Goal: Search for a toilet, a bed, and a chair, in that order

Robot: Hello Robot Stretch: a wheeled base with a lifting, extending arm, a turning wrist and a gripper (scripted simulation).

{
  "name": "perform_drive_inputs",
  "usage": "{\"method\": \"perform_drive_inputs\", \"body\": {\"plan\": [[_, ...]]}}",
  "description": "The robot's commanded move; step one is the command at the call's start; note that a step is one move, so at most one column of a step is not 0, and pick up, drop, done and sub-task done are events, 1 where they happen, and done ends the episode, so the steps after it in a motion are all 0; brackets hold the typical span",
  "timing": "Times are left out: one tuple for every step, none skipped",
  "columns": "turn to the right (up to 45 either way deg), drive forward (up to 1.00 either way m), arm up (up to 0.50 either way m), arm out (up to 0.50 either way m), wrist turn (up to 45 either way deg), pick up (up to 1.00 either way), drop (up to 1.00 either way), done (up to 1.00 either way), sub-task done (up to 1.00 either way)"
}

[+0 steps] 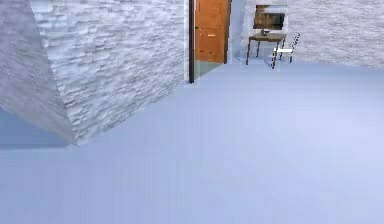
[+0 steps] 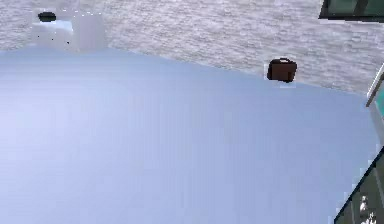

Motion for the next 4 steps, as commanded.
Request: {"method": "perform_drive_inputs", "body": {"plan": [[30.0, 0.0, 0.0, 0.0, 0.0, 0.0, 0.0, 0.0, 0.0], [0.0, 0.15, 0.0, 0.0, 0.0, 0.0, 0.0, 0.0, 0.0], [-21.0, 0.0, 0.0, 0.0, 0.0, 0.0, 0.0, 0.0, 0.0], [0.0, 1.0, 0.0, 0.0, 0.0, 0.0, 0.0, 0.0, 0.0]]}}
